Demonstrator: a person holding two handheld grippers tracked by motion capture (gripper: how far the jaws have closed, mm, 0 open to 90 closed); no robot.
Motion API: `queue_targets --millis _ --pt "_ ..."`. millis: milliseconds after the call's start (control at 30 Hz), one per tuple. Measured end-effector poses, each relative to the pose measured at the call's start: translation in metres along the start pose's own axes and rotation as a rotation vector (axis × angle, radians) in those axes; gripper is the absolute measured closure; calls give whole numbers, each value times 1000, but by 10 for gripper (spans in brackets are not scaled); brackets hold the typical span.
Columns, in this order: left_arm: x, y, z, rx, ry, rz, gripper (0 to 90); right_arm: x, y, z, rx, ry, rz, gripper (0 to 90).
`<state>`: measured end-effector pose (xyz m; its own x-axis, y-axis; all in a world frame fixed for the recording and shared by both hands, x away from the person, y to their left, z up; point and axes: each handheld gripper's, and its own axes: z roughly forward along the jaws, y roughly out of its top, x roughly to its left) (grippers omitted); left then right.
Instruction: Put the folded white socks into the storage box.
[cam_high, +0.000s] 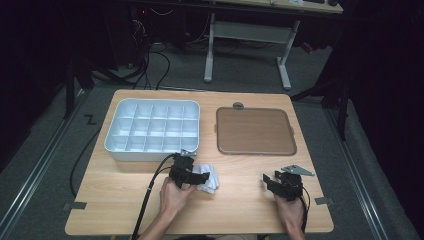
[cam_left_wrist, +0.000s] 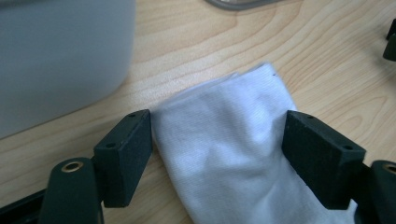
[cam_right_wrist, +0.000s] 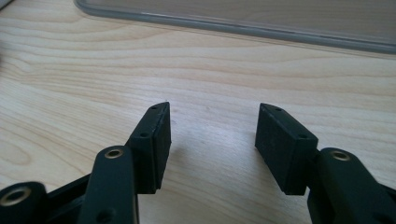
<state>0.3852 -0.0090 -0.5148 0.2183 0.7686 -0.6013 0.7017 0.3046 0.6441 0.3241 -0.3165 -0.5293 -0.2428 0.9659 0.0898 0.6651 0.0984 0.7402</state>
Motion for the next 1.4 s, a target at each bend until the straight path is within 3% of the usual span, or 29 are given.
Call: queue_targets --millis 200,367,533,933,1167,1233,1400 --pt "-2 -3 8 40 19 13 253 -6 -3 -3 -2 -22 -5 451" --pt "-3 -5 11 44 21 28 269 -6 -4 -3 -1 -35 -16 451" --pt "-5 -7 10 58 -4 53 367 -4 -4 -3 6 -48 -31 452" --pt "-5 -4 11 96 -44 25 532 -3 -3 -2 3 -51 -37 450" --pt "-7 -5 9 101 -57 34 642 -2 -3 -2 6 -58 -41 443" --pt "-6 -3 9 106 -62 18 662 -3 -3 -2 5 -57 -39 442" --pt "-6 -3 8 110 -78 29 694 -3 -3 -2 3 -50 -33 437"
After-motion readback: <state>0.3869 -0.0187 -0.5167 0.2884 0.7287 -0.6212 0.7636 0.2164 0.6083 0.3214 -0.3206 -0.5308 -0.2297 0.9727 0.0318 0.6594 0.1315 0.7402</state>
